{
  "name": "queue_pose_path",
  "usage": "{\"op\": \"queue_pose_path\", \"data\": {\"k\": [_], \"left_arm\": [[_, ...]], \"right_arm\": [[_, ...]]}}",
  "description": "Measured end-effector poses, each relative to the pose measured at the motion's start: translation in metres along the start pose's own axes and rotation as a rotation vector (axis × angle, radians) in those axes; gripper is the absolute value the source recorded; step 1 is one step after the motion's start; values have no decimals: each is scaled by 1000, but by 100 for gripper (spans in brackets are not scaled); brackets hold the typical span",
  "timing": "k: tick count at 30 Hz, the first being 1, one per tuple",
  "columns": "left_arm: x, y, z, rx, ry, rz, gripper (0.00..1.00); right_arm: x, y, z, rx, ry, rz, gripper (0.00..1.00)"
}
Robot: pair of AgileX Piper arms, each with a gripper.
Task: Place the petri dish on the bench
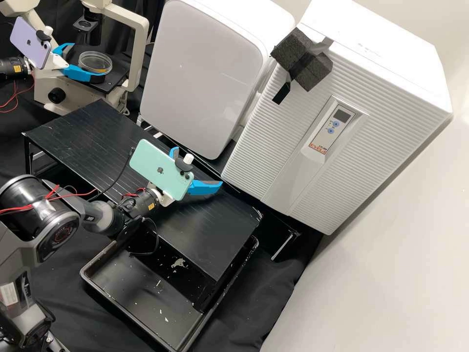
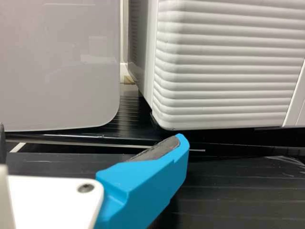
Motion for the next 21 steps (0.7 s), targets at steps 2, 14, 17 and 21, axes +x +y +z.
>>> {"op": "queue_pose_path", "data": {"k": [2, 14, 17, 21], "left_arm": [[0, -1, -1, -4, 5, -1, 100], [3, -6, -3, -20, 5, -3, 100], [4, -8, -3, -32, -1, 9, 100], [4, -9, -3, -29, -11, 15, 100]], "right_arm": [[0, 0, 0, 0, 0, 0, 100], [0, 0, 0, 0, 0, 0, 100], [0, 0, 0, 0, 0, 0, 100], [0, 0, 0, 0, 0, 0, 100]]}}
